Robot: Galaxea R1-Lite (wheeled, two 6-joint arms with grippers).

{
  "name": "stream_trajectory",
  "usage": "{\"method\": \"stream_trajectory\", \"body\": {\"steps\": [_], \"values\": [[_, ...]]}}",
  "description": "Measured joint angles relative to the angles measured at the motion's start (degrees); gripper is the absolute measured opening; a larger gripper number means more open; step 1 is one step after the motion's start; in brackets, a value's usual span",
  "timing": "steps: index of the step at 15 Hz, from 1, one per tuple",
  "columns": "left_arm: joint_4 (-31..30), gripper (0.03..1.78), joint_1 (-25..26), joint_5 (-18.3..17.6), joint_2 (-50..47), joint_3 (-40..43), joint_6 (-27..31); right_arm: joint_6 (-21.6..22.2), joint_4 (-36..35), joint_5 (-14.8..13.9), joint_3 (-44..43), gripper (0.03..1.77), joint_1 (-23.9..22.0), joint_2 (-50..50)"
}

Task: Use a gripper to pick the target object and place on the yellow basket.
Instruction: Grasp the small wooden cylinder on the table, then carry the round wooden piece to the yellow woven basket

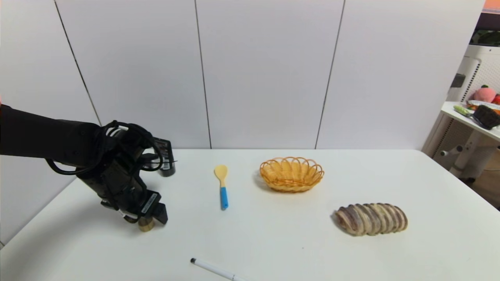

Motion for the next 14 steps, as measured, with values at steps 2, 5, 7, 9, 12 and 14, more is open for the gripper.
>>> {"method": "stream_trajectory", "body": {"steps": [2, 5, 7, 9, 12, 14], "values": [[-0.4, 1.69, 0.6, 0.0, 0.8, 0.0, 0.0, 0.0, 0.0, 0.0, 0.0, 1.7, 0.0, 0.0], [-0.5, 1.44, 1.4, 0.0, 1.2, 0.1, 0.0, 0.0, 0.0, 0.0, 0.0, 1.7, 0.0, 0.0], [-0.4, 1.14, 1.6, 0.0, 1.2, 0.3, 0.0, 0.0, 0.0, 0.0, 0.0, 1.7, 0.0, 0.0], [-0.3, 0.9, 1.7, 0.0, 1.3, 0.4, 0.0, 0.0, 0.0, 0.0, 0.0, 1.7, 0.0, 0.0], [-0.3, 0.5, 1.7, -0.2, 1.4, 0.8, 0.1, 0.0, 0.0, 0.0, 0.0, 1.7, 0.0, 0.0], [-0.5, 0.5, 1.7, -0.8, 1.4, 0.9, 0.1, 0.0, 0.0, 0.0, 0.0, 1.7, 0.0, 0.0]]}}
